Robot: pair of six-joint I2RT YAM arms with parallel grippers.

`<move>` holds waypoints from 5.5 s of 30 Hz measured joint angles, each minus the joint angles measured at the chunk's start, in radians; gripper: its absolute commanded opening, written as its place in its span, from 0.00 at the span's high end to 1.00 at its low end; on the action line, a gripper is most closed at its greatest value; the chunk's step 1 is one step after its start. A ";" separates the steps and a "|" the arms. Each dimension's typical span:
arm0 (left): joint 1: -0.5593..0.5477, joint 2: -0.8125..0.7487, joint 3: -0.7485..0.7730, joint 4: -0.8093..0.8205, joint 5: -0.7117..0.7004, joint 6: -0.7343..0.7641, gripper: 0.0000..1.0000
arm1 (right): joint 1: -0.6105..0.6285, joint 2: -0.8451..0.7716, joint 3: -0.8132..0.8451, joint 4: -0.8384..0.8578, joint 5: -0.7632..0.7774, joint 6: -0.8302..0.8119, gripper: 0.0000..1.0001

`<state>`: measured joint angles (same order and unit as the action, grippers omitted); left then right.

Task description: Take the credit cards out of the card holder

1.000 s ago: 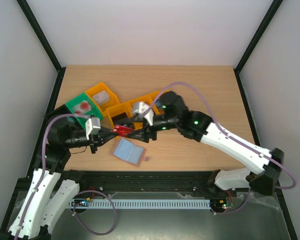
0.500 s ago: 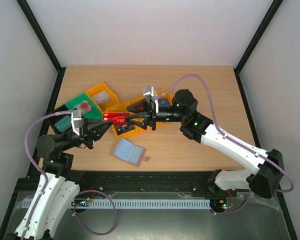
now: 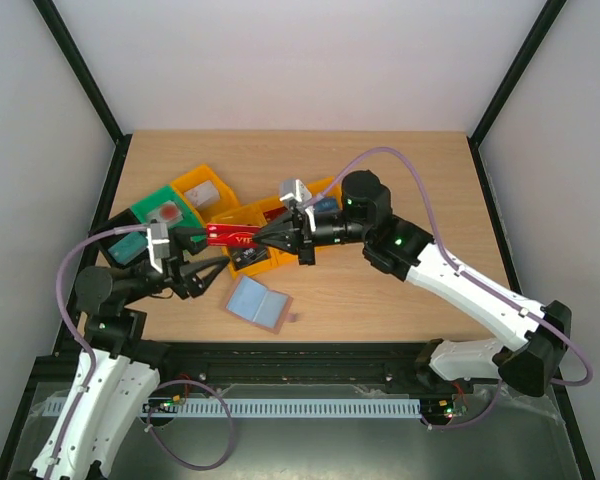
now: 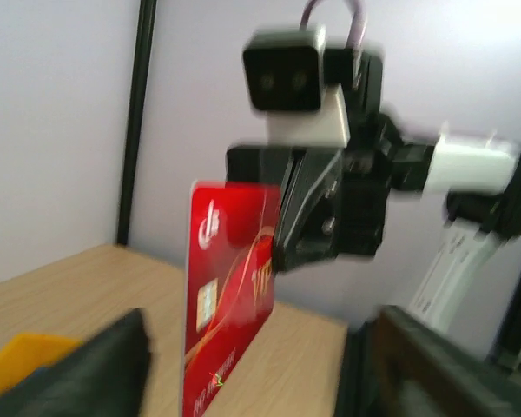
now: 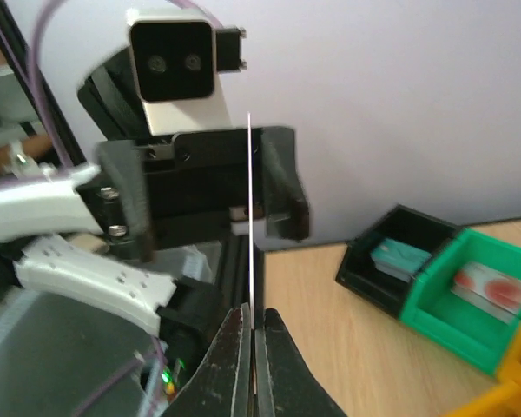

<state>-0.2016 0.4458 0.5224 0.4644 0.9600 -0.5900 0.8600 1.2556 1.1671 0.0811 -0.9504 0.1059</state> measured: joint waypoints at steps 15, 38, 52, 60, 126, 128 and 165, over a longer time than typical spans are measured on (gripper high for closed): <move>-0.025 0.185 0.283 -0.971 0.029 0.882 0.56 | 0.111 0.154 0.261 -0.783 0.221 -0.434 0.98; 0.010 0.263 0.248 -0.487 0.037 0.097 0.98 | 0.138 -0.377 -0.283 0.023 0.794 -0.757 0.39; 0.043 0.367 0.224 -0.230 0.008 -0.324 0.98 | 0.229 -0.077 -0.496 0.785 0.864 -1.682 0.35; 0.039 0.374 0.222 -0.232 0.027 -0.336 0.98 | 0.242 0.078 -0.396 0.857 0.856 -1.876 0.38; 0.425 -0.133 -0.288 -0.478 -0.760 -0.113 0.01 | -0.089 0.844 0.466 -0.433 1.067 -1.157 0.98; 0.426 -0.133 -0.288 -0.478 -0.761 -0.113 0.00 | -0.088 0.844 0.439 -0.391 1.067 -1.175 0.98; 0.432 -0.128 -0.294 -0.470 -0.758 -0.116 0.01 | -0.250 0.434 0.290 -0.182 0.721 -0.580 0.01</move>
<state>0.2306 0.3180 0.2287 -0.0059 0.2016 -0.7059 0.6098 1.6897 1.4570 -0.1009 -0.2291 -0.4740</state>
